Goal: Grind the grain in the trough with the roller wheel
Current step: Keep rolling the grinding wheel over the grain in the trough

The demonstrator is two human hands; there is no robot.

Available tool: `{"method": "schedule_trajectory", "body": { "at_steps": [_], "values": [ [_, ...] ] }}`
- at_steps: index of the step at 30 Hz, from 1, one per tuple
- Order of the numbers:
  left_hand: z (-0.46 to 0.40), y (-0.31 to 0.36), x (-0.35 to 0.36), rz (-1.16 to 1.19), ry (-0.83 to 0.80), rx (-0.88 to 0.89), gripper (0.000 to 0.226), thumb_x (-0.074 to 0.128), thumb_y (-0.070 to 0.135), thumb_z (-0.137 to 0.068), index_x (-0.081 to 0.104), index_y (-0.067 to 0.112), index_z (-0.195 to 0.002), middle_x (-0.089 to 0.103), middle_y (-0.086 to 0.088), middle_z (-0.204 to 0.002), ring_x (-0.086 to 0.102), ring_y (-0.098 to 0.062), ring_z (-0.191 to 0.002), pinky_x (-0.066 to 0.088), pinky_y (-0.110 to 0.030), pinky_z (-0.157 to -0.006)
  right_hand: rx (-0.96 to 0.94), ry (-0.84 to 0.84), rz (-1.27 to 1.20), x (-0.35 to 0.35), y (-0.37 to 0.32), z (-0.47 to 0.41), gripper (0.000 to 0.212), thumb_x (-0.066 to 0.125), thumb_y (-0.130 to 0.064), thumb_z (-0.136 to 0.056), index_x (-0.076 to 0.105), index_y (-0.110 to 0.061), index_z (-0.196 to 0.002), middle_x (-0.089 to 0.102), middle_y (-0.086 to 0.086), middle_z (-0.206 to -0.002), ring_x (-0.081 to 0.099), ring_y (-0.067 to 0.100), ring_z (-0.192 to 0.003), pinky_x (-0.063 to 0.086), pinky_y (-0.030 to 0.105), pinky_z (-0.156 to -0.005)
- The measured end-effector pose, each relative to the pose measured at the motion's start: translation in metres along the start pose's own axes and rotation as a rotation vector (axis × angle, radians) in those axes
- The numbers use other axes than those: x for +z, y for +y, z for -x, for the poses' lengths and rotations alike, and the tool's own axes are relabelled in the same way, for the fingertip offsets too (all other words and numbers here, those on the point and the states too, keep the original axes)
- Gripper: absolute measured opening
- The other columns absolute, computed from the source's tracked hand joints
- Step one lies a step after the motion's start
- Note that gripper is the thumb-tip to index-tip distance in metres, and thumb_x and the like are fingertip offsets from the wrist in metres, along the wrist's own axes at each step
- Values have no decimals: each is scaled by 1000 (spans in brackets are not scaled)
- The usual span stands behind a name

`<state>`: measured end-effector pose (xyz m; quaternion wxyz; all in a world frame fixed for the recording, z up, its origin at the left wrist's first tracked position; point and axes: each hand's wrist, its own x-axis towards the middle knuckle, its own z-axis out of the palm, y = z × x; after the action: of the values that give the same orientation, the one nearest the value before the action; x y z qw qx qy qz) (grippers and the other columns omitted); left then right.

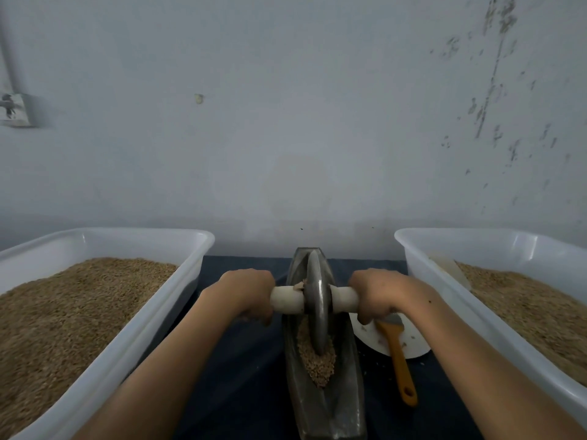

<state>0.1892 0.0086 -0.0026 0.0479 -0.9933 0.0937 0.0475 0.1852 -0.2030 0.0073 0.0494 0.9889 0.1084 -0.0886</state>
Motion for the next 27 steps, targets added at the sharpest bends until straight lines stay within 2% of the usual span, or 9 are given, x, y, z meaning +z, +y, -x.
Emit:
{"method": "schedule_trajectory", "body": {
  "at_steps": [3, 8, 10, 12, 16, 20, 23, 27],
  "values": [
    [-3, 2, 3, -48, 132, -28, 40, 69, 30, -78, 57, 18, -114, 64, -1, -101, 60, -19, -90, 41, -30, -70, -3, 111, 34, 2, 0, -3, 35, 68, -21, -82, 59, -17, -115, 59, 0, -94, 57, 17, -81, 39, 26, -62],
    [-7, 7, 11, -71, 405, -47, 25, 58, 28, -87, 55, 21, -111, 61, -1, -105, 59, -21, -96, 37, -30, -72, 20, 417, 57, 13, -2, -9, 17, 56, -17, -87, 58, -22, -103, 65, 2, -102, 61, 22, -91, 36, 30, -68],
    [-7, 7, 13, -59, 437, -41, 24, 58, 28, -87, 55, 22, -110, 61, -1, -105, 59, -21, -95, 37, -30, -72, 15, 468, 51, 15, -3, -10, 15, 54, -17, -89, 58, -22, -102, 66, 1, -102, 61, 22, -92, 36, 31, -69],
    [-7, 4, 11, -64, 372, -18, 28, 60, 28, -86, 55, 22, -113, 62, -1, -106, 59, -20, -96, 39, -30, -72, 7, 406, 72, 13, -2, -10, 19, 56, -18, -88, 59, -21, -107, 66, 2, -104, 61, 22, -92, 37, 30, -69],
    [-3, -1, 2, -45, 118, 34, 42, 70, 30, -79, 56, 20, -118, 64, -2, -109, 60, -20, -97, 42, -30, -73, -6, 128, 60, 3, 1, -4, 35, 68, -21, -81, 58, -16, -115, 62, 2, -97, 59, 18, -82, 41, 27, -63],
    [-3, -3, 0, 32, -56, 46, 45, 74, 30, -74, 60, 17, -115, 69, -3, -102, 65, -19, -90, 47, -31, -76, 5, -27, -10, 1, 3, -2, 41, 72, -20, -78, 60, -15, -117, 66, 4, -100, 65, 19, -87, 49, 28, -68],
    [-4, -2, 1, 16, 6, 26, 42, 73, 31, -75, 59, 17, -113, 67, 0, -97, 62, -18, -86, 43, -30, -70, 6, 11, 2, 2, 1, -5, 39, 71, -20, -78, 61, -14, -116, 66, 4, -99, 65, 18, -85, 48, 27, -65],
    [-7, 2, 7, -61, 260, 2, 33, 63, 30, -83, 57, 20, -114, 62, 0, -104, 59, -20, -93, 38, -30, -70, 26, 221, 66, 6, -1, -9, 27, 64, -21, -83, 59, -17, -110, 63, 3, -99, 58, 19, -83, 38, 29, -65]
  ]
}}
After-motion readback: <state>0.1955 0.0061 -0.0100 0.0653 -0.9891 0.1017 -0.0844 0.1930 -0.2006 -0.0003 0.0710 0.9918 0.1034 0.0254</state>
